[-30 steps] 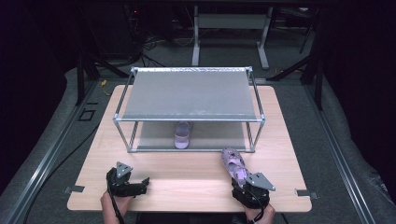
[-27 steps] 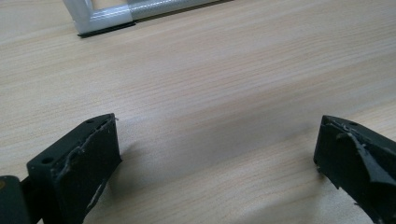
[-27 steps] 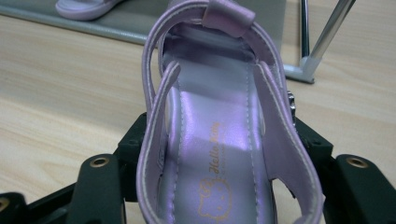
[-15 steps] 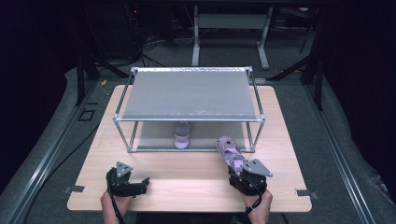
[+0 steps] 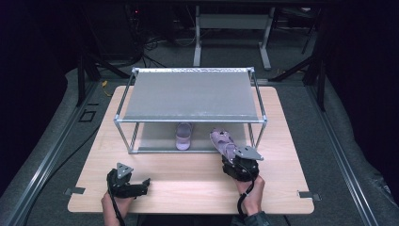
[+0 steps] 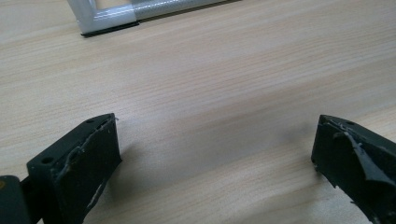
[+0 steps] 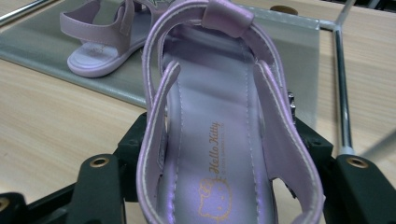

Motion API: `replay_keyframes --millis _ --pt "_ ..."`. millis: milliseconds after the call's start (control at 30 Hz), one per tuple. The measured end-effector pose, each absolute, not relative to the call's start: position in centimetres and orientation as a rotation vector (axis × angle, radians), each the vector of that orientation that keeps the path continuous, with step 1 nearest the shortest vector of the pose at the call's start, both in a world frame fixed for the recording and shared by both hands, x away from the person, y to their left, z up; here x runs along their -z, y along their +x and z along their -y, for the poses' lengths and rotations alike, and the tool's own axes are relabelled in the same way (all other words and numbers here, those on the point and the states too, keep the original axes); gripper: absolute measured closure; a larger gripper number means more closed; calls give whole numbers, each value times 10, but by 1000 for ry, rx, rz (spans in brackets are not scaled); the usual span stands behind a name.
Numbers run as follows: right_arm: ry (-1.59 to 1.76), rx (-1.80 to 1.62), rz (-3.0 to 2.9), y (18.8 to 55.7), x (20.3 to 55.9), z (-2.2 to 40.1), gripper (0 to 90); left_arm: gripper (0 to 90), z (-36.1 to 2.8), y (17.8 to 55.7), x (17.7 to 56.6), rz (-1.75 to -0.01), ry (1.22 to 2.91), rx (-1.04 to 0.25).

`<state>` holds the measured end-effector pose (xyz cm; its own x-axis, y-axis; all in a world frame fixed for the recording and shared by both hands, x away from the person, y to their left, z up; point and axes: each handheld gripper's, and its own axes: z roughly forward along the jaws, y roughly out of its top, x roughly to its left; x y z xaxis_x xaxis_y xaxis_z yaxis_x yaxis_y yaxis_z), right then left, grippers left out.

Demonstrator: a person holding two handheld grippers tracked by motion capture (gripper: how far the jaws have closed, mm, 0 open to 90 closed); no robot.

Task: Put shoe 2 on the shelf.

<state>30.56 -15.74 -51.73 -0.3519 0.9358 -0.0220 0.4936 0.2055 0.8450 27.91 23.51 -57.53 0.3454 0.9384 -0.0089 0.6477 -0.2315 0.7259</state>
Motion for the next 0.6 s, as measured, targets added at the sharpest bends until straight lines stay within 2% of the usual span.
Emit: replay_keyframes --millis 600 --pt "1368 -1011 -1958 354 531 114 376 11 -236 279 575 -1402 1959 -597"
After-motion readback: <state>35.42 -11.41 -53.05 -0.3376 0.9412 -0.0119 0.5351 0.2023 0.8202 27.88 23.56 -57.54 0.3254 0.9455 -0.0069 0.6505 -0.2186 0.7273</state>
